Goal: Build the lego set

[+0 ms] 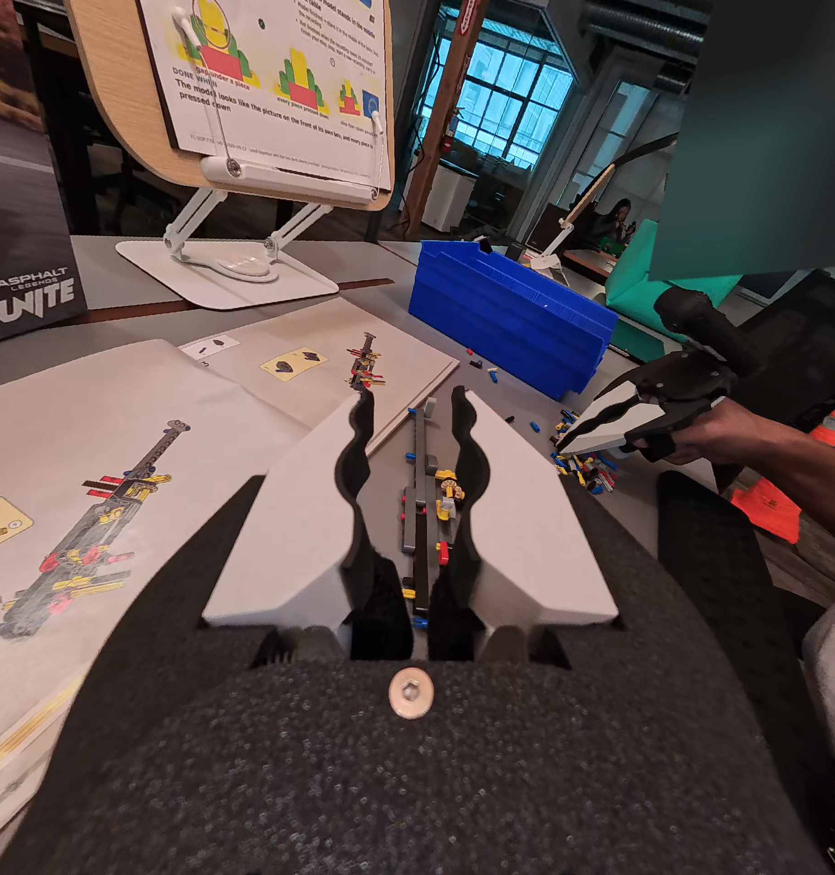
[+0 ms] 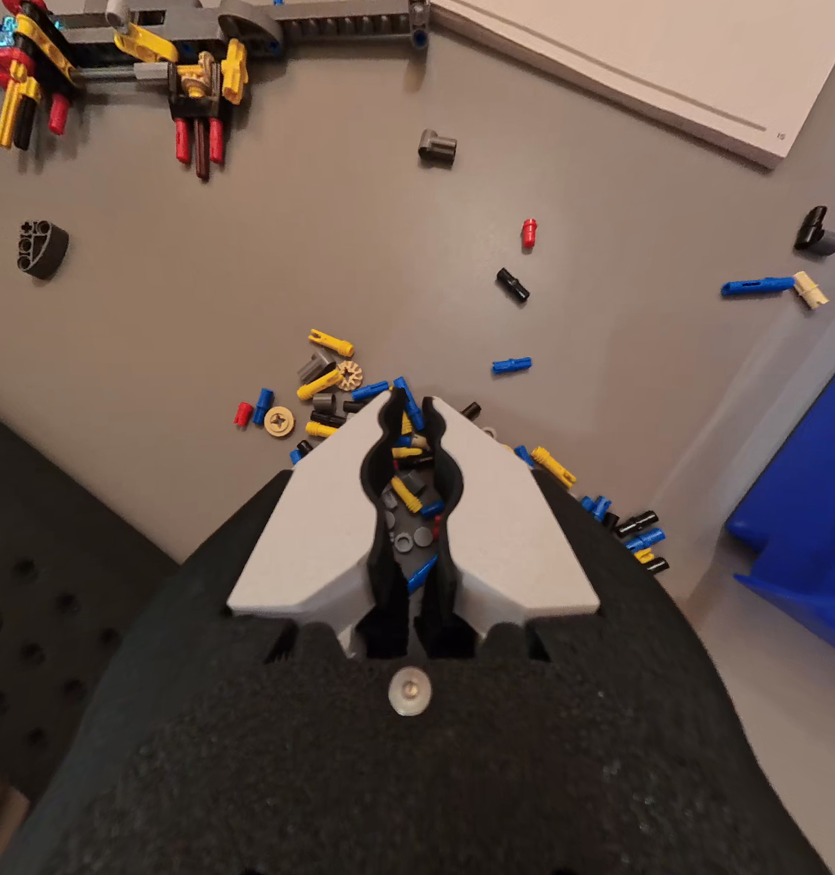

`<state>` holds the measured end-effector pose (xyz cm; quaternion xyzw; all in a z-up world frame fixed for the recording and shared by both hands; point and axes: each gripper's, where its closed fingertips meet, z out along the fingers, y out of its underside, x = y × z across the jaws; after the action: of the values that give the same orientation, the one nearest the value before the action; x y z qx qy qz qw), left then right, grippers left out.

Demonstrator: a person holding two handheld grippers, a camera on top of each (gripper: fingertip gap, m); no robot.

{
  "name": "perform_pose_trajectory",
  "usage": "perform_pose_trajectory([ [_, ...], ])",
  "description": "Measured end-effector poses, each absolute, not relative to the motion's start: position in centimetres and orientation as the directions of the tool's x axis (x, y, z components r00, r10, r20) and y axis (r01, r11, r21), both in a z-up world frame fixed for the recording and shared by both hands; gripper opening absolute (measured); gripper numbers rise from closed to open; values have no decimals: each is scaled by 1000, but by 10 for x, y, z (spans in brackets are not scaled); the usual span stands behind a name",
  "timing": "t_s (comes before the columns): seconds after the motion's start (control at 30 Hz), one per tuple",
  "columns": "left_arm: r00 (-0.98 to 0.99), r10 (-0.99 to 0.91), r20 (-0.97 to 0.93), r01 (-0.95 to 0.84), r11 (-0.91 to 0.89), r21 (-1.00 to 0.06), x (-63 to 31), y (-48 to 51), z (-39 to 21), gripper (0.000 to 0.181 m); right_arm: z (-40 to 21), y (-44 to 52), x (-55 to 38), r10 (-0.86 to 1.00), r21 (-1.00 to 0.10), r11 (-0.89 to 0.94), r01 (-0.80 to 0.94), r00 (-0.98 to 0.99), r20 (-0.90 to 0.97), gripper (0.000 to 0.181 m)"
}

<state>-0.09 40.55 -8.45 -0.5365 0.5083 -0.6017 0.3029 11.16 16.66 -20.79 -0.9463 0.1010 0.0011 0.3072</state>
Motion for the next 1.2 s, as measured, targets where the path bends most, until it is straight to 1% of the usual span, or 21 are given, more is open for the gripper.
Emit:
perform_pose_trajectory([
  [0.3,-250,-910,330,-197,-286,-938,0,401,-87,31,-210,168,107,-168,-576,-787,-219,976,-141,6],
  [0.33,-251,-911,326,-196,-282,-939,0,400,-86,31,-211,168,108,-174,-577,-786,-224,975,-141,3],
  [0.43,-253,-913,320,-203,-273,-940,0,398,-88,31,-211,168,108,-167,-576,-788,-219,976,-142,2],
  [0.5,-250,-917,312,-193,-268,-944,0,399,-86,30,-209,169,112,-173,-579,-790,-199,980,-101,2],
  [0.57,-252,-915,314,-193,-271,-943,-1,398,-86,30,-196,178,107,-150,-625,-762,-170,985,-86,1],
  [0.63,-244,-919,309,-189,-268,-945,-1,400,-86,30,-176,198,83,-73,-690,-711,-139,990,-124,1],
  [0.67,-240,-922,303,-187,-262,-947,-1,400,-86,29,-170,209,65,-28,-703,-699,-128,988,-152,1],
  [0.73,-229,-930,289,-200,-246,-949,0,400,-88,29,-173,225,26,62,-690,-719,-81,982,-180,2],
  [0.8,-218,-938,268,-213,-222,-951,0,399,-92,29,-185,236,-1,119,-672,-740,-13,981,-150,2],
  [0.87,-210,-945,253,-222,-206,-953,-1,399,-94,29,-196,240,-10,126,-646,-763,25,986,-111,2],
  [1.0,-199,-949,243,-245,-192,-950,-1,397,-99,28,-203,239,-25,150,-635,-772,28,979,-138,2],
  [1.2,-213,-944,251,-251,-195,-948,0,393,-99,28,-211,239,-21,129,-608,-791,67,990,-59,3],
])
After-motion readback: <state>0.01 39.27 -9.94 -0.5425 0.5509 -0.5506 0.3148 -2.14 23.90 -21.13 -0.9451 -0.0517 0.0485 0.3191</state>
